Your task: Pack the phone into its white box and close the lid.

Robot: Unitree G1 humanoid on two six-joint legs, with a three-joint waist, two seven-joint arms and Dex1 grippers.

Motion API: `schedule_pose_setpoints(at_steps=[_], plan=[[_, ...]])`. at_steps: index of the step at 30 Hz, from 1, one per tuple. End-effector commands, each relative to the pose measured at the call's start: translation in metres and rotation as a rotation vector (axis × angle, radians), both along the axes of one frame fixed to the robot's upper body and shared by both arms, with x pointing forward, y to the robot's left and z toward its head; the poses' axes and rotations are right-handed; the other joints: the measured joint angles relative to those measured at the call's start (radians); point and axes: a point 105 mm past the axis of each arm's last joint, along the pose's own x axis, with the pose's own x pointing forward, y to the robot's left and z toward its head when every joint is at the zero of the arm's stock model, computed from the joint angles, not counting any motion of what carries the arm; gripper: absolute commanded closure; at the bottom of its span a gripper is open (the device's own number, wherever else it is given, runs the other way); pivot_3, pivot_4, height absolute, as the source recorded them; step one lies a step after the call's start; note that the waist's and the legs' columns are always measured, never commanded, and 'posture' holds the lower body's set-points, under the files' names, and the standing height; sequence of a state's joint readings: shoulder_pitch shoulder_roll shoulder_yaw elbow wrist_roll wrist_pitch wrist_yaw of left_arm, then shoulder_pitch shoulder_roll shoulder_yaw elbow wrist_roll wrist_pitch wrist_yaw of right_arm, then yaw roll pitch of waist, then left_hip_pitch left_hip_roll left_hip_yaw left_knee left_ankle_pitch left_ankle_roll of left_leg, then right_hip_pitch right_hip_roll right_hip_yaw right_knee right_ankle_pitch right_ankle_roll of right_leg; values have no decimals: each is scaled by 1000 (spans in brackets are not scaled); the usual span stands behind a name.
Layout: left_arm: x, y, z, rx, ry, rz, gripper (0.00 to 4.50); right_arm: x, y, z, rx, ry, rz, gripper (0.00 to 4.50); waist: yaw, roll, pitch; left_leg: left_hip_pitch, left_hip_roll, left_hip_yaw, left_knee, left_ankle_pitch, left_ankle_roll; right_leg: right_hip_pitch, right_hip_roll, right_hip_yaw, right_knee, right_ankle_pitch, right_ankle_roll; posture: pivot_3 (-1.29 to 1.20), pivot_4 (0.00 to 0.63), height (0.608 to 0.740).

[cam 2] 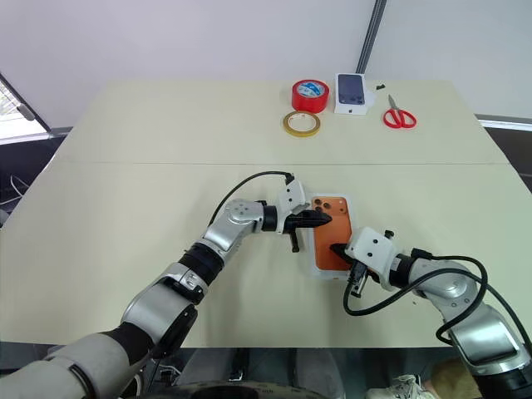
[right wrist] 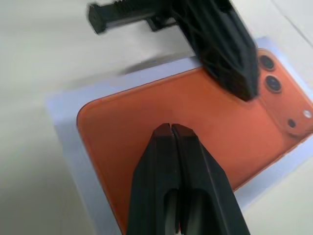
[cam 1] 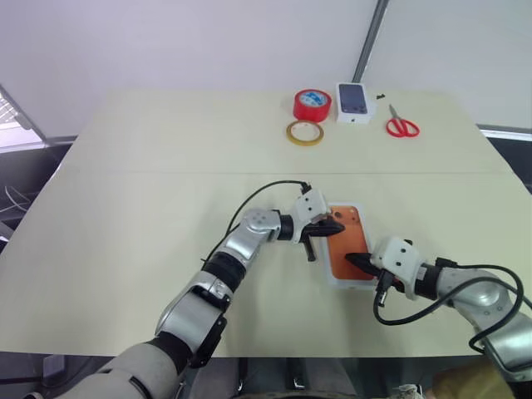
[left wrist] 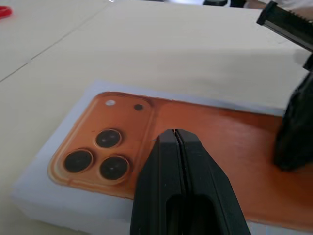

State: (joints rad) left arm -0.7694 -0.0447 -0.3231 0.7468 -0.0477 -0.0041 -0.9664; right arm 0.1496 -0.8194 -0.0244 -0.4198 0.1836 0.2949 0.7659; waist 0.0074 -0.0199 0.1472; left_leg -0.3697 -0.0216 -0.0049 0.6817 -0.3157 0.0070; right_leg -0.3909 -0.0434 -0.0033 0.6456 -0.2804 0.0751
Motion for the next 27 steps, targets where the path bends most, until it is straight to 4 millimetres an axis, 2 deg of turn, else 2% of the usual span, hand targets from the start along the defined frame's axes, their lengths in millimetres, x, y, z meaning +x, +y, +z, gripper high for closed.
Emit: schedule_pose_setpoints(at_steps=[1, 2, 3, 6, 9, 10, 12, 14, 16, 19, 23, 27], plan=[[5, 15, -3, -31, 96, 44, 3962, 11, -8, 5, 150, 68, -116, 4500, -3, -1, 0, 0, 0, 0, 0, 0, 0, 0, 0, 0, 0, 0, 0, 0, 150, 740], [7, 19, 4, -58, 83, 56, 3599, 16, -8, 15, 217, 54, -129, 3943, -2, -1, 0, -1, 0, 0, 1, 0, 0, -1, -1, 0, 0, 0, 0, 0, 150, 740], [10, 23, 10, -80, 73, 69, 3173, 19, -7, 24, 268, 36, -132, 3667, -2, -1, 0, -2, 0, 0, 1, 0, 0, -3, -2, 0, 1, 0, 0, 0, 150, 740], [16, 44, 35, -153, 6, 111, 1671, 27, -7, 48, 371, -29, -133, 2144, -4, 3, 2, -6, 0, 0, 1, 0, 0, -7, -2, 1, 3, 0, 0, 0, 150, 740], [20, 70, 49, -179, -29, 174, 166, 26, -8, 55, 401, -32, -118, 609, 2, 4, 2, -10, 0, 0, -1, 1, -1, -13, -2, 1, 4, 0, 0, 0, 150, 740], [19, 85, 49, -159, -44, 199, 0, 25, -9, 55, 386, -28, -112, 71, 4, 4, 2, -13, 0, 0, -1, 1, -2, -16, -2, 1, 5, 0, -1, 0, 150, 740], [13, 113, 42, -101, -5, 232, 0, 25, -11, 53, 341, -22, -103, 21, 5, 5, 2, -15, 0, 0, 0, 1, -3, -18, -3, 1, 4, 0, -1, 0, 150, 740], [-4, 137, 38, -76, 88, 195, 0, 19, -13, 51, 320, 14, -71, 21, 3, 6, 2, -16, 0, 0, 0, 1, -3, -18, -4, 1, 4, 1, -1, 0, 150, 740], [-15, 166, 36, -60, 79, 232, 0, 12, -20, 54, 303, 37, -44, 21, 2, 8, 3, -17, 0, 0, 0, 1, -3, -18, -4, 1, 4, 1, -1, 0, 150, 740], [-26, 206, 22, 47, 106, 324, 0, 8, -37, 58, 278, 68, -51, 21, 4, 9, 3, -17, 0, 0, 0, 1, -3, -18, -5, 1, 3, 0, -1, 0, 150, 740], [-33, 241, 22, 49, 68, 457, 0, 4, -56, 59, 235, 86, -69, 21, 7, 9, 3, -17, 0, 0, 0, 1, -3, -18, -6, 1, 2, 0, -1, 0, 150, 740], [-35, 259, 30, 21, 23, 550, 0, 10, -70, 61, 223, 66, -100, 21, 6, 9, 3, -18, 0, 0, 0, 1, -3, -18, -6, 1, 2, 0, -1, 0, 150, 740]])
